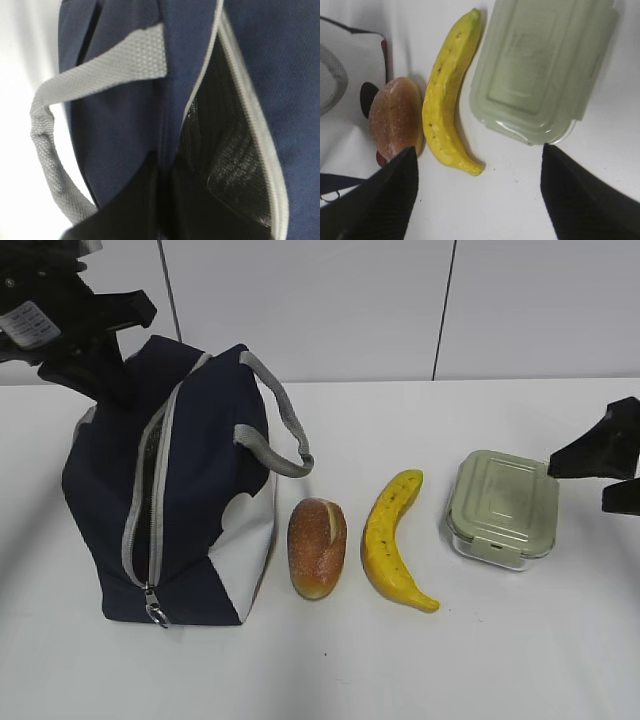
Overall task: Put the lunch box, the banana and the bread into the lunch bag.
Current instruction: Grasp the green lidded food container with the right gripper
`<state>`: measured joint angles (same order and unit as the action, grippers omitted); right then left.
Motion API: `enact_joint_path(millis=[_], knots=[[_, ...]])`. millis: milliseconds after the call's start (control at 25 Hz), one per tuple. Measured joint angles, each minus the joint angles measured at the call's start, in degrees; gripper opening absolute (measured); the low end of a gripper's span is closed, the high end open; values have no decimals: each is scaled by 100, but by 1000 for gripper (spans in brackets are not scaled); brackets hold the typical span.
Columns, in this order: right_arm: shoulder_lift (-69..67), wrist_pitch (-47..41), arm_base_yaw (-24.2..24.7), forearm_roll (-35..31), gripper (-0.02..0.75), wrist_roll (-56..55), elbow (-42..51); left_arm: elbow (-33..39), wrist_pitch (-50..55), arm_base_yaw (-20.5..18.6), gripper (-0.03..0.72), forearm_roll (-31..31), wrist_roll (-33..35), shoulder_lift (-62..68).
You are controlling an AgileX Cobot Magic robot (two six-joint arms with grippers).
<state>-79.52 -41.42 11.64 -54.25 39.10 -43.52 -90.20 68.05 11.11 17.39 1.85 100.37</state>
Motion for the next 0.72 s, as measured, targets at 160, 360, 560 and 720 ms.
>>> enact_joint_path(millis=[160,360,560,720], knots=[[-349,-122,483,-174,563,240,-92,0,4,0,-3,0,5,0],[-1011,-177,555,-395,563,607,-101,0,4,0,-3,0,5,0],[-1661,-208,555,-689,563,1052,-127,0,4,0,-3,0,5,0],[-1811,-208,555,-761,563,1216,-140,0,7,0,-3,0,5,0]])
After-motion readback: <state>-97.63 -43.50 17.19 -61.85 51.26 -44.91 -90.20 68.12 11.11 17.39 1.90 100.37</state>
